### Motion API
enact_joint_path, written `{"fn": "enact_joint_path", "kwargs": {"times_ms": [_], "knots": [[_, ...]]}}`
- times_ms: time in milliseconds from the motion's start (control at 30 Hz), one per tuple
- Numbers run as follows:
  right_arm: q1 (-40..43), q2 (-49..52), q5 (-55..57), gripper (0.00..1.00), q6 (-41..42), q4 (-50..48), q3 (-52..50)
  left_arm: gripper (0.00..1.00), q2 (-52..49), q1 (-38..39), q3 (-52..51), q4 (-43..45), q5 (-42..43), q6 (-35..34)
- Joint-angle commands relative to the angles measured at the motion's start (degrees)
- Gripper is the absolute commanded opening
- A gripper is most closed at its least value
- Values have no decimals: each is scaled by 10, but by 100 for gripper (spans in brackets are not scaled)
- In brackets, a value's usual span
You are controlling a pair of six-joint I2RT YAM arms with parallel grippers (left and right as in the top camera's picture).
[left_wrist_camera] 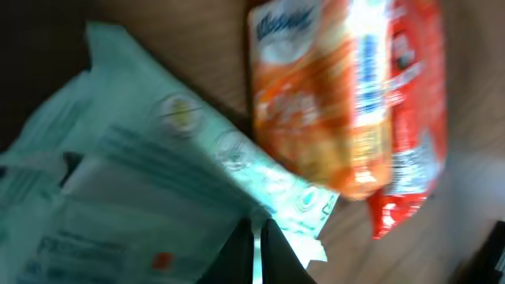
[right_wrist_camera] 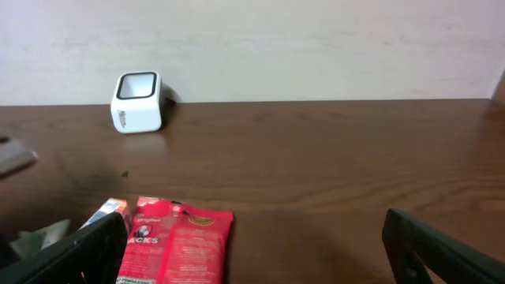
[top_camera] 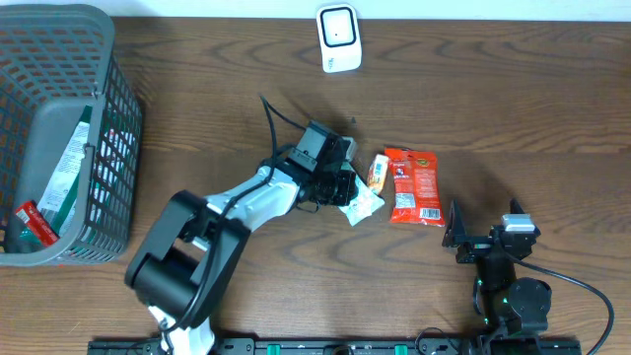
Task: Scan the item barcode
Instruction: 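Rotate the held wet-wipe pack to show its barcode, then set it down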
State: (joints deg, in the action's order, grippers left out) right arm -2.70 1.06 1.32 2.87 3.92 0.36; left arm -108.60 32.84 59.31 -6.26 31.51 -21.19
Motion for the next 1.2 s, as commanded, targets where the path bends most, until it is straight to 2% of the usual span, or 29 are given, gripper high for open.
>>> {"fn": "enact_joint_path", "kwargs": {"times_ms": [0, 200, 333, 433, 600, 800, 1167], "knots": [[3, -2, 6, 99, 9, 2, 0, 8, -23, -1, -7, 1, 4, 26], [3, -2, 6, 99, 9, 2, 0, 9, 35, -27, -7, -9, 4, 62], [3, -2, 6, 99, 9, 2, 0, 13, 97, -42, -7, -40, -29, 62], [3, -2, 6, 99, 9, 2, 0, 14, 113, -39, -7, -61, -23, 63], [3, -2, 6, 99, 9, 2, 0, 13, 83, -12, -7, -72, 31, 59], [3, -2, 6, 99, 9, 2, 0, 12, 28, 7, -7, -19, 86, 33], [3, -2, 6, 99, 9, 2, 0, 12, -36, 7, -13, -22, 77, 45]]}}
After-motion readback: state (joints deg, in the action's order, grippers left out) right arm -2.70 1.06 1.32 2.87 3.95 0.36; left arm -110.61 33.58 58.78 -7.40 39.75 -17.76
